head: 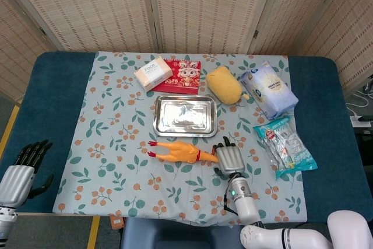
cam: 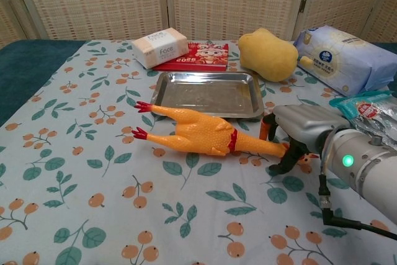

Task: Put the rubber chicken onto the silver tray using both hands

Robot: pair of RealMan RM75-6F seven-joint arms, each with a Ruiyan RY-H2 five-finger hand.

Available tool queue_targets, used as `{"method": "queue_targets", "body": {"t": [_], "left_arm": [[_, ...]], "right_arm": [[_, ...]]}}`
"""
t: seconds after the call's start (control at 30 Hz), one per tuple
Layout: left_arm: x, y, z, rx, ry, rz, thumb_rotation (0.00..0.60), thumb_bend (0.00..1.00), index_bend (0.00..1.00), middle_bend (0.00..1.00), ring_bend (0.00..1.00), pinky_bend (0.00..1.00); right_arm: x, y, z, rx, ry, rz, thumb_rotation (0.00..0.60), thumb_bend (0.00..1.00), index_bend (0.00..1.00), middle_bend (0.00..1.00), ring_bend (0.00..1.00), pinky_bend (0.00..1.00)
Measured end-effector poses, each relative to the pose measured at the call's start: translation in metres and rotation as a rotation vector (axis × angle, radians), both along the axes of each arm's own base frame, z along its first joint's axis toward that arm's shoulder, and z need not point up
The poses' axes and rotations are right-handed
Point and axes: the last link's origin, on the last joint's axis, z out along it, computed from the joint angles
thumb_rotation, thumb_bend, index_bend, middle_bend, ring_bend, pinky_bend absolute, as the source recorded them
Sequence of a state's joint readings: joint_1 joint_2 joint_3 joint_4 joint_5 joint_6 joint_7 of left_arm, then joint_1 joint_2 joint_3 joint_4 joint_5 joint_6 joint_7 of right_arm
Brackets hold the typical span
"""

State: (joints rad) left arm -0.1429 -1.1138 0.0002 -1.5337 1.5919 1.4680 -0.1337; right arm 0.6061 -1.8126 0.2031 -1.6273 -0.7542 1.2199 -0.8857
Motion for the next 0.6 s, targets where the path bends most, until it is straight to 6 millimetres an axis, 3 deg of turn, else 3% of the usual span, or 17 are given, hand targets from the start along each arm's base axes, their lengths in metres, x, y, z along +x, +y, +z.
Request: {"method": "queue_targets", "body": {"t": [0.17,0.23,0.6], "left_arm": [[0.000,0.000,0.001,0.000,-0.002,0.001,0.600,0.42,0.00,0.00,0.00,0.06],[-0.001,0.000,0.001,-0.002,-0.001,0.004,0.600,0.42,0.00,0.00,0.00,0.06],[-0.001,0.000,0.001,-0.006,0.003,0.003,0.600,0.43,0.00,0.00,0.00,0.07]], "right_arm": [[0.004,-0.001,-0.002,-0.025,0.011,0.010,0.600,0.26,0.65,0.49,0.51,0.66],[0.004,-0.001,-0.002,-0.028,0.020,0.012,0.600,0.27,0.71,0.53,0.57,0.74],[0.011,-0.001,0.007,-0.077,-0.012,0.072,0.600,0.35,0.91,0.69,0.79,0.99]]}}
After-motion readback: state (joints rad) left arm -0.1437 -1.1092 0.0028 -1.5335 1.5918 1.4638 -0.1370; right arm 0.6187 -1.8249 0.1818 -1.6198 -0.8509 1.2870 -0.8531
